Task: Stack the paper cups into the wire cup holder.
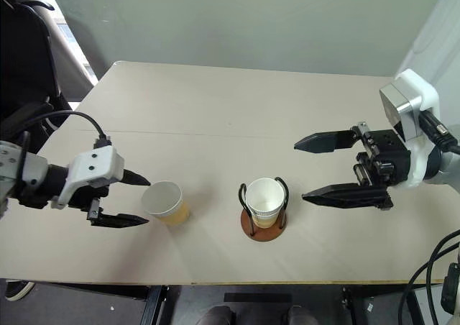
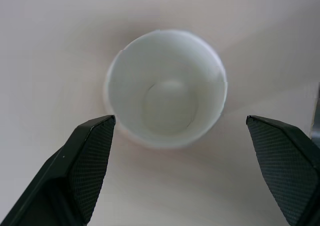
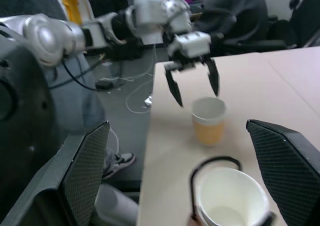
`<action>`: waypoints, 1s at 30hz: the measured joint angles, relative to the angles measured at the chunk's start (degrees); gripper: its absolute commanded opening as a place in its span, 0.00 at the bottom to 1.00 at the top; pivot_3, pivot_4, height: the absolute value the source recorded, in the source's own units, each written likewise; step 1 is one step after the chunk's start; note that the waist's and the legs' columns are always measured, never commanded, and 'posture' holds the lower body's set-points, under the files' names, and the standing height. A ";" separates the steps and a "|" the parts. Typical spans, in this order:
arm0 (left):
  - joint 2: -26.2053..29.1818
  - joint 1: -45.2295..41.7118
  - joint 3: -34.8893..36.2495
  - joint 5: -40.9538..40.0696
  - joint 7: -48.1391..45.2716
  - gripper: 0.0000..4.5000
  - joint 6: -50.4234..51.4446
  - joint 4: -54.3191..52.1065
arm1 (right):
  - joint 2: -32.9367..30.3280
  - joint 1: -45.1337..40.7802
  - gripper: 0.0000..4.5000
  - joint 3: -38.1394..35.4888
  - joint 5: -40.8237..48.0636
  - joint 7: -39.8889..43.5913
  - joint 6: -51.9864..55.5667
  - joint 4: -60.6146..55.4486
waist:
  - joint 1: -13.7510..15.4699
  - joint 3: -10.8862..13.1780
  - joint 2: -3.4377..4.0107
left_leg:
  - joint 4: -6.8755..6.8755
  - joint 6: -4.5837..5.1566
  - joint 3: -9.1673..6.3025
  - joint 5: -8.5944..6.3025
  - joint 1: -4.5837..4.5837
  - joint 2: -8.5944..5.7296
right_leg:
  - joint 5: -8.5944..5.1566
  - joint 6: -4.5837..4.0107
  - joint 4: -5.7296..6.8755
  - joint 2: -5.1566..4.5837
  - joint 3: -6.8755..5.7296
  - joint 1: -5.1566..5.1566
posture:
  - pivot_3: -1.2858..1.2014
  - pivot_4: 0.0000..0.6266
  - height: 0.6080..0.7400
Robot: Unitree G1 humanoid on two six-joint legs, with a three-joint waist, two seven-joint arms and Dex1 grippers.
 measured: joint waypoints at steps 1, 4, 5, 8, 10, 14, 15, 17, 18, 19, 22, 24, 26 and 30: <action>-0.25 -0.20 -0.14 -0.02 -0.17 1.00 0.10 -0.18 | 0.00 0.21 0.99 0.00 0.91 -0.90 0.06 -0.61 | 0.00 0.00 0.00 | 0.00 0.00 -0.01 0.00 0.00 0.00 | 0.00 0.00 0.00 0.00 0.00 0.00 | 0.52 0.24 1.00; -0.33 -0.85 -0.82 0.12 -0.85 1.00 0.24 -1.02 | -0.06 0.87 0.99 0.13 1.91 -3.31 -0.20 -2.03 | 0.01 0.00 0.00 | 0.01 0.01 -0.04 -0.01 0.00 -0.01 | 0.00 0.00 0.01 -0.01 0.00 0.00 | 0.52 0.24 1.00; -0.47 -1.16 -1.58 0.46 -0.87 1.00 0.12 -1.38 | -0.21 0.92 0.99 0.27 1.85 -3.68 -0.49 -2.32 | 0.01 0.00 0.00 | 0.01 0.01 -0.05 -0.01 0.01 -0.01 | 0.00 0.00 0.01 -0.02 0.00 0.00 | 0.52 0.24 1.00; -1.42 -1.46 -4.61 2.76 -0.61 1.00 -0.19 -1.72 | -1.04 1.78 0.99 1.20 1.54 -4.06 -1.44 -2.47 | 0.01 0.00 0.00 | 0.01 0.02 -0.10 -0.01 0.01 0.00 | 0.00 0.00 0.02 -0.03 0.00 0.01 | 0.52 0.24 1.00; -2.38 -1.78 -6.19 3.54 -0.39 0.92 0.08 -2.32 | -1.82 2.55 1.00 2.12 0.66 -4.05 -2.13 -2.52 | 0.03 -0.01 -0.01 | 0.01 0.02 -0.14 -0.01 -0.02 0.00 | 0.00 0.00 0.03 -0.03 -0.01 0.00 | 0.52 0.24 1.00; -4.75 -3.98 -8.66 4.52 0.53 0.63 1.06 -3.81 | -1.95 2.95 1.00 2.43 0.53 -4.40 -3.32 -2.50 | 0.06 -0.01 -0.01 | 0.01 0.02 -0.11 -0.01 -0.03 -0.01 | 0.01 0.01 0.05 -0.04 -0.02 0.00 | 0.52 0.24 1.00; -5.34 -4.29 -8.80 4.59 0.56 0.54 1.46 -3.89 | -2.02 3.08 1.00 2.44 0.50 -4.54 -3.55 -2.48 | 0.07 -0.01 -0.01 | 0.01 0.02 -0.10 -0.01 -0.03 -0.01 | 0.01 0.01 0.05 -0.05 -0.02 -0.01 | 0.52 0.24 1.00; -5.81 -4.66 -9.05 4.79 0.51 0.37 1.60 -3.89 | -2.38 3.32 1.00 2.56 0.46 -4.58 -3.74 -2.45 | 0.08 -0.01 -0.01 | 0.01 0.02 -0.08 -0.01 -0.04 -0.01 | 0.01 0.01 0.06 -0.04 -0.03 -0.01 | 0.52 0.24 1.00; -5.84 -4.78 -9.12 4.89 0.42 0.29 1.66 -3.89 | -2.47 3.38 1.00 2.56 0.47 -4.58 -3.89 -2.43 | 0.05 -0.01 -0.01 | 0.01 0.02 -0.08 -0.01 -0.03 -0.01 | 0.01 0.01 0.06 -0.04 -0.03 -0.01 | 0.52 0.24 1.00; -5.84 -4.85 -9.12 5.00 0.23 0.21 1.76 -3.89 | -2.54 3.42 1.00 2.56 0.47 -4.58 -4.03 -2.42 | 0.03 -0.01 -0.01 | 0.01 0.02 -0.08 -0.01 -0.04 -0.01 | 0.01 0.01 0.06 -0.04 -0.02 0.00 | 0.52 0.24 1.00; -5.79 -4.86 -9.12 5.16 -0.67 0.01 1.90 -3.89 | -2.77 3.48 1.00 2.56 0.47 -4.59 -4.57 -2.40 | 0.06 -0.01 -0.01 | 0.01 0.02 -0.09 -0.01 -0.03 -0.01 | 0.01 0.01 0.05 -0.04 -0.03 0.00 | 0.52 0.24 1.00; -5.63 -4.88 -9.11 5.23 -1.01 0.01 1.81 -3.87 | -2.96 3.59 1.00 2.56 0.47 -4.60 -4.73 -2.40 | 0.07 -0.01 -0.01 | 0.01 0.02 -0.09 -0.01 -0.03 -0.01 | 0.01 0.01 0.05 -0.04 -0.02 0.01 | 0.52 0.24 1.00; -6.33 -6.00 -9.11 4.82 -1.26 0.01 1.88 -3.57 | -3.17 3.87 1.00 2.55 0.49 -4.59 -4.87 -2.37 | 0.09 -0.01 -0.01 | 0.01 0.02 -0.08 -0.01 -0.03 -0.01 | 0.01 0.02 0.05 -0.04 -0.03 0.00 | 0.52 0.24 1.00; -10.29 -14.61 -8.68 1.46 -2.43 0.01 2.56 -2.62 | -3.66 3.75 1.00 2.53 0.65 -4.62 -4.95 -2.14 | 0.59 -0.02 -0.03 | 0.08 0.02 -0.05 -0.01 -0.07 -0.04 | 0.01 0.02 0.05 -0.05 -0.07 0.05 | 0.52 0.24 1.00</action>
